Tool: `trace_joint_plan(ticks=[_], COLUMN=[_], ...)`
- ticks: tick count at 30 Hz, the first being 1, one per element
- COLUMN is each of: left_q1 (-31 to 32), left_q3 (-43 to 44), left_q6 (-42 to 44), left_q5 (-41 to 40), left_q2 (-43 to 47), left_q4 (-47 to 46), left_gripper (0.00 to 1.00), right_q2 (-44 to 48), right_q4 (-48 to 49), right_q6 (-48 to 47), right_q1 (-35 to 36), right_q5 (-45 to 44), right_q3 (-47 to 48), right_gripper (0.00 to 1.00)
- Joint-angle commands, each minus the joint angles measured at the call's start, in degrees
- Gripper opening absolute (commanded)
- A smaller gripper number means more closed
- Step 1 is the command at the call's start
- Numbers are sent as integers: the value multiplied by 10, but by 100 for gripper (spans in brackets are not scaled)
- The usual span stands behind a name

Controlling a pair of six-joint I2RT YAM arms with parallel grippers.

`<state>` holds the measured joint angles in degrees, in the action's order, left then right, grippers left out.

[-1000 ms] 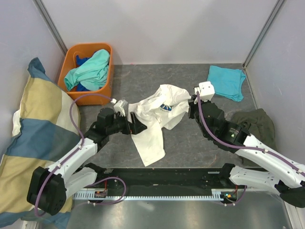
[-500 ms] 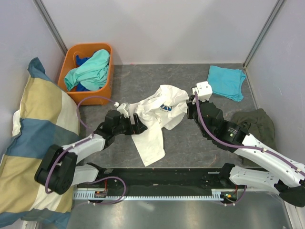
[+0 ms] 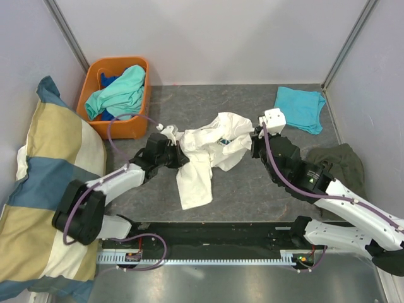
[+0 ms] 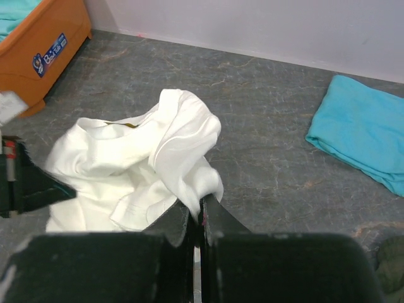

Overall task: Fold and stack the t-shirts
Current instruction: Flatten the tshirt out

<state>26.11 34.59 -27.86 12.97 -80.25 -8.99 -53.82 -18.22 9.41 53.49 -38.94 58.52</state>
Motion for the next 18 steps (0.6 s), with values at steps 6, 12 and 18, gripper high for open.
trace_joint_plan(ticks=[6,12,18], left_q1=[1,1,1], left_q3=[332,562,685], left_q6=[166,223,226], left_q5=[-164,-182,-133], left_q2=[211,229,255], left_q4=[361,492,586], left_gripper=[2,2,2], right_q2=[43,83,110], right_q4=[-9,-52,-142], right_q6=[-30,-53,-50], right_q1=[0,0,0], right_q5=[-73,-86,-63], right_q3=[33,122,234], right_gripper=[0,0,0])
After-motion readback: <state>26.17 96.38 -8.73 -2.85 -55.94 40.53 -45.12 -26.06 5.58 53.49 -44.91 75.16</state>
